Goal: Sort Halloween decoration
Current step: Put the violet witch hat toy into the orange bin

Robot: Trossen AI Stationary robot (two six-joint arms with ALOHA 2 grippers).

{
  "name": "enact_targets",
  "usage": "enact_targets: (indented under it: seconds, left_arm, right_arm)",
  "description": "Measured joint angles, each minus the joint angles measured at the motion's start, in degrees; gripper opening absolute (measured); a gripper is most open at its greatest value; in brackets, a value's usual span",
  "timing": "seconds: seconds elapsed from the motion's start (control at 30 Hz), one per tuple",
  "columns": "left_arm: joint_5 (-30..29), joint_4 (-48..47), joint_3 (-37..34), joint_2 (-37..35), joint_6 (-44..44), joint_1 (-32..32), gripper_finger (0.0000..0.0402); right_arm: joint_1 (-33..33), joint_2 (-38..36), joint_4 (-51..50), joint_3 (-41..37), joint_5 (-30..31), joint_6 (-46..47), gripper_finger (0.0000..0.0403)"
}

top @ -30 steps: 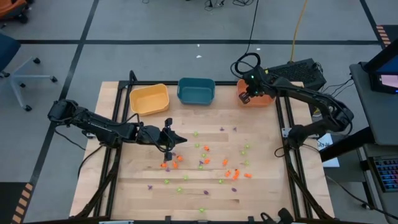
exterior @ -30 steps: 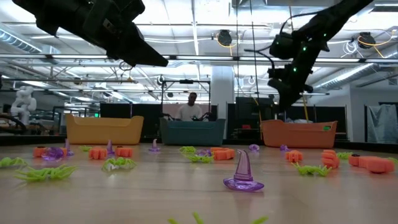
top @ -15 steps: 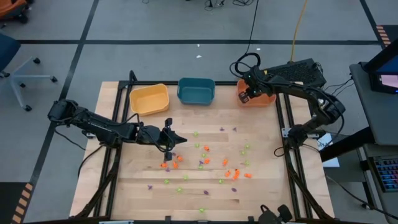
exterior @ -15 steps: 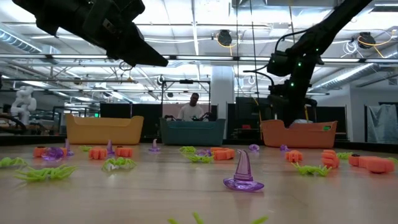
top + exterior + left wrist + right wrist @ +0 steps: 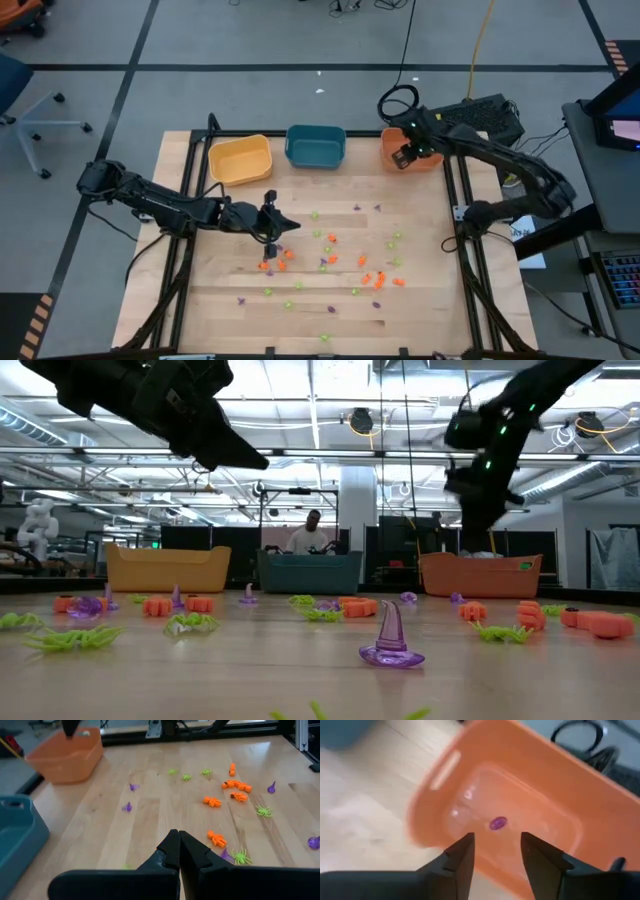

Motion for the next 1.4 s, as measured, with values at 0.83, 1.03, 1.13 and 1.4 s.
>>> enact_targets:
  seconds: [0.83,1.03,1.13,1.4]
  left_arm:
    - [-1.47,-12.66,0.0,-1.9,-5.87,-0.5,0.002]
    - [-4.32,-12.66,0.0,-1.88,-8.61,-0.5,0.0092]
    - [-4.45,-12.41,0.0,-1.75,-9.57,-0.5,0.0118]
    - [-7.93,-7.77,0.0,4.41,-11.84,-0.52,0.013]
  right_arm:
    - [54.15,-22.26,30.23,-21.55,7.73,8.16,0.016]
    - [59.91,-15.4,37.71,-23.26,7.87,7.73,0.016]
    - [62.27,-11.16,40.8,-23.26,7.93,8.07,0.016]
    - [67.78,-0.09,53.28,-23.28,8.05,7.75,0.016]
